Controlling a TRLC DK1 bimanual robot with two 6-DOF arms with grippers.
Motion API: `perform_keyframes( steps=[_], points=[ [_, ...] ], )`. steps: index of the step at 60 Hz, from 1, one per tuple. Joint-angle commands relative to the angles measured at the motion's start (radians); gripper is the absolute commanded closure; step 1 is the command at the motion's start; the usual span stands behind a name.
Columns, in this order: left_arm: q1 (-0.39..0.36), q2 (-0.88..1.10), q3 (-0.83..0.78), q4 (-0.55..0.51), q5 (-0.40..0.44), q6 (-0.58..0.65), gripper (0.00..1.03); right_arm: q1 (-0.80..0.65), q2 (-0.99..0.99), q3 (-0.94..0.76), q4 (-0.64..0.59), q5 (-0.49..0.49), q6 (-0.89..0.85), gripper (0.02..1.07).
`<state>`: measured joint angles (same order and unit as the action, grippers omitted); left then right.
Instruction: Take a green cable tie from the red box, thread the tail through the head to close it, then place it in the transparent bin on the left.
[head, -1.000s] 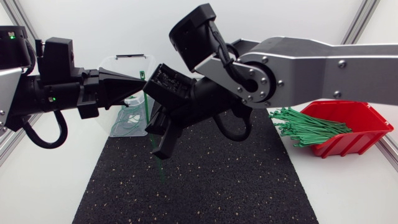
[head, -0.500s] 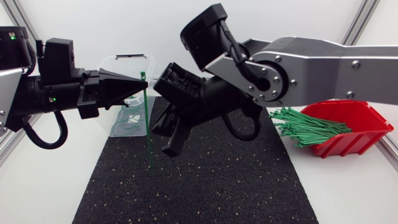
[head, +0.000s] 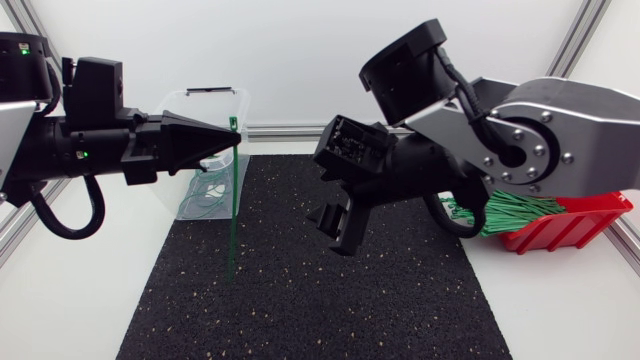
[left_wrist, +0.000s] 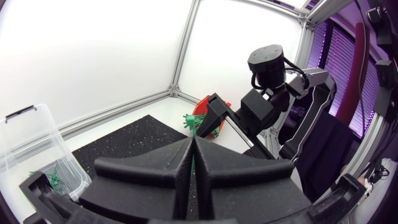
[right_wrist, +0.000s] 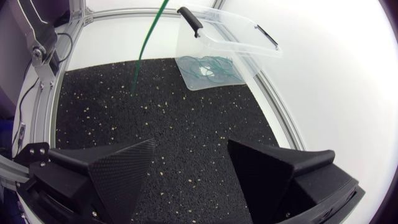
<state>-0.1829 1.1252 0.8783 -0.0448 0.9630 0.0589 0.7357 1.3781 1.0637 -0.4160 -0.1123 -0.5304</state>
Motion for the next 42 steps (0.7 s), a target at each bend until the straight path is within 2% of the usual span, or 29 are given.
perform_keyframes(
  steps=[1,12,21,27,35,42],
  points=[
    [-0.023,0.019,0.054,-0.017,0.003,-0.018,1.00,-0.018,-0.034,-0.036,-0.001,0.036,-0.036,0.07],
    [-0.040,0.044,0.088,-0.050,0.003,-0.016,1.00,0.004,-0.094,-0.071,-0.014,0.134,-0.019,0.07],
    [-0.056,0.073,0.129,-0.089,0.003,-0.018,1.00,0.013,-0.106,-0.096,-0.012,0.155,-0.054,0.07],
    [-0.084,0.119,0.177,-0.138,0.003,-0.018,1.00,0.021,-0.113,-0.143,0.068,0.194,-0.106,0.07],
    [-0.110,0.154,0.215,-0.171,0.005,-0.034,1.00,0.102,-0.137,-0.212,0.167,0.376,-0.201,0.07],
    [-0.116,0.208,0.281,-0.233,0.005,-0.044,1.00,0.151,-0.160,-0.243,0.181,0.418,-0.263,0.07]
  ],
)
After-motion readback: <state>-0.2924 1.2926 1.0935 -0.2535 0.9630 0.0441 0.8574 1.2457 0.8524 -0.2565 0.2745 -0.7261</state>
